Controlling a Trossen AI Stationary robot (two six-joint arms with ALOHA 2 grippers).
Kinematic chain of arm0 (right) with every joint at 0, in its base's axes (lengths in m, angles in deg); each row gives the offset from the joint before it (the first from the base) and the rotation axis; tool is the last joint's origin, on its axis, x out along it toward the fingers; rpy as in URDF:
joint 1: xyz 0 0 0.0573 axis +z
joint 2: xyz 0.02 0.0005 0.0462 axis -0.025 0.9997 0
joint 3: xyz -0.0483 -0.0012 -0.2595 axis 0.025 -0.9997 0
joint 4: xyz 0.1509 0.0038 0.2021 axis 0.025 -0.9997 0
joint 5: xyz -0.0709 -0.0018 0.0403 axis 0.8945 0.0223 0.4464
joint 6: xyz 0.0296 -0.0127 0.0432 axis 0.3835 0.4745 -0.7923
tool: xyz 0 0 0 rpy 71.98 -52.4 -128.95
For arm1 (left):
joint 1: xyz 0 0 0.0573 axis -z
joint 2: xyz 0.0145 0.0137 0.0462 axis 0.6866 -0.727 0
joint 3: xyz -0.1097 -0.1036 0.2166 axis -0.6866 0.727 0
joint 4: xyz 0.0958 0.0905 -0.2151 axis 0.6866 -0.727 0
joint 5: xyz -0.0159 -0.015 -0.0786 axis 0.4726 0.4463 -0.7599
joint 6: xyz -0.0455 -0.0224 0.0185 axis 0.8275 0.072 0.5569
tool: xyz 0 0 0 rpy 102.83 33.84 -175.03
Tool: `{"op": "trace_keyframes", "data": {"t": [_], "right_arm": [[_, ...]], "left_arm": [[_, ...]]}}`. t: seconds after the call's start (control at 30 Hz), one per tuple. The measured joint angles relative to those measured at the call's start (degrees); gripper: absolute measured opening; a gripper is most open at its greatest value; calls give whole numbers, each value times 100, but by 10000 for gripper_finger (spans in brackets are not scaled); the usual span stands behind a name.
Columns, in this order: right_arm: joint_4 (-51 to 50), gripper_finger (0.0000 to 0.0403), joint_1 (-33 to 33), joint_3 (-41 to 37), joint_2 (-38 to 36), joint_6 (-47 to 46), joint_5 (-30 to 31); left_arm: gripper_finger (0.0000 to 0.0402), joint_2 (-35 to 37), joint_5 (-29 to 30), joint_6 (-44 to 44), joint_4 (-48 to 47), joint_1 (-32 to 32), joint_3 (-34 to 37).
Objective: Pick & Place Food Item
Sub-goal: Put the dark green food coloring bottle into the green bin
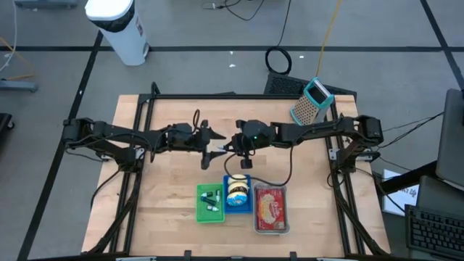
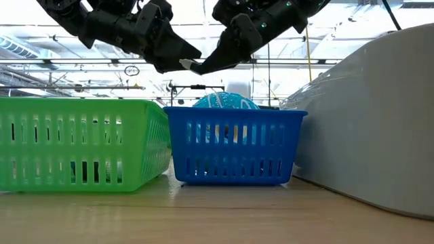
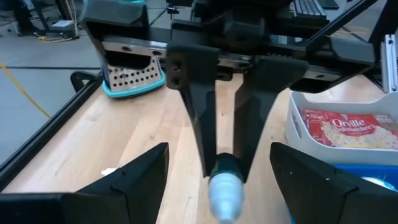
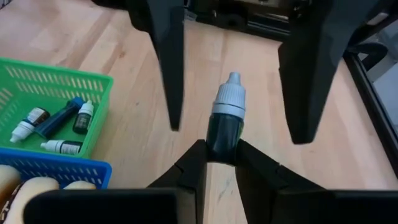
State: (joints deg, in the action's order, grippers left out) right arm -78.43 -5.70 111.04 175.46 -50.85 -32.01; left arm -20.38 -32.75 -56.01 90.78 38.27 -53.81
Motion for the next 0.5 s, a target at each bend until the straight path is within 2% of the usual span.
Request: {"op": "trace_keyframes", "data": {"t": [0.5], "right_arm": [[79, 59, 0, -4, -213, -24, -2]], "left_arm": [[282, 57, 4, 11, -476, -49, 0]]}}
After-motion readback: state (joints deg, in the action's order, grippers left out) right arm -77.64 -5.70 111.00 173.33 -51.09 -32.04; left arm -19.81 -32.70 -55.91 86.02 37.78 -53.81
